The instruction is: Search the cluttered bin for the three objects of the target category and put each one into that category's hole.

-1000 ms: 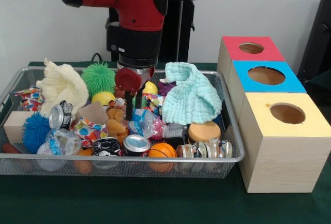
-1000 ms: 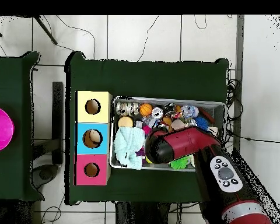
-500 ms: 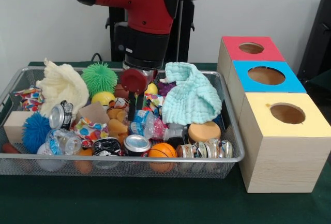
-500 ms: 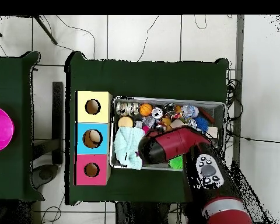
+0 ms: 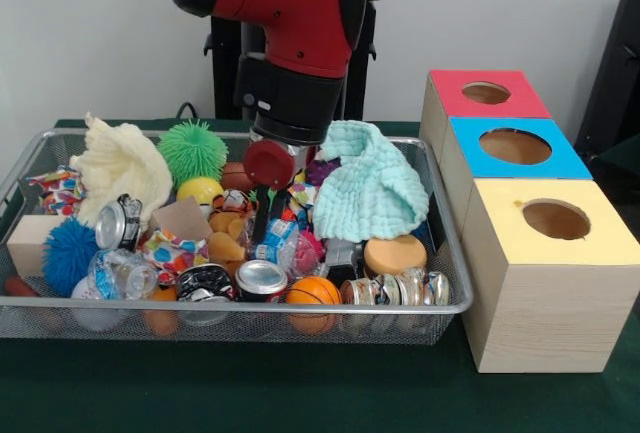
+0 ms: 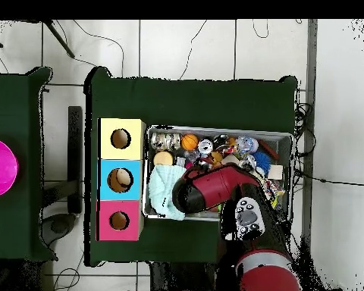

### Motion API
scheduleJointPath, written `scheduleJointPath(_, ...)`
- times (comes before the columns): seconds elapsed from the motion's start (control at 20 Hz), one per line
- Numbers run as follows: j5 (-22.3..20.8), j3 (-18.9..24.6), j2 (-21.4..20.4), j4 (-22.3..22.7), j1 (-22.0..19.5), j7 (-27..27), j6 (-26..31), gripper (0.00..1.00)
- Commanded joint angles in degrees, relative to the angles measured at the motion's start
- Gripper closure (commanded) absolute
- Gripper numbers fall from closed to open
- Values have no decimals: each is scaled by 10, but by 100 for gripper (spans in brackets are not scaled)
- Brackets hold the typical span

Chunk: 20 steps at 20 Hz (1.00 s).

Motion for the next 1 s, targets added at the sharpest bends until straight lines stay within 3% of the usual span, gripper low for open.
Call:
scheduleJointPath(0.05,26,-21,63,-34,-19,158,-51,0)
scheduleJointPath(0.4,55,-3,62,2,-45,147,-40,0)
scheduleJointPath(0.55,74,-32,78,7,-25,187,-65,0)
scheduleJointPath(0.75,94,-53,89,14,-16,194,-87,0)
scheduleJointPath(0.9,116,-95,101,6,15,214,-93,0)
scheduleJointPath(0.95,132,-103,104,7,19,205,-95,100)
scheduleJointPath(1.0,136,-110,106,5,25,211,-94,100)
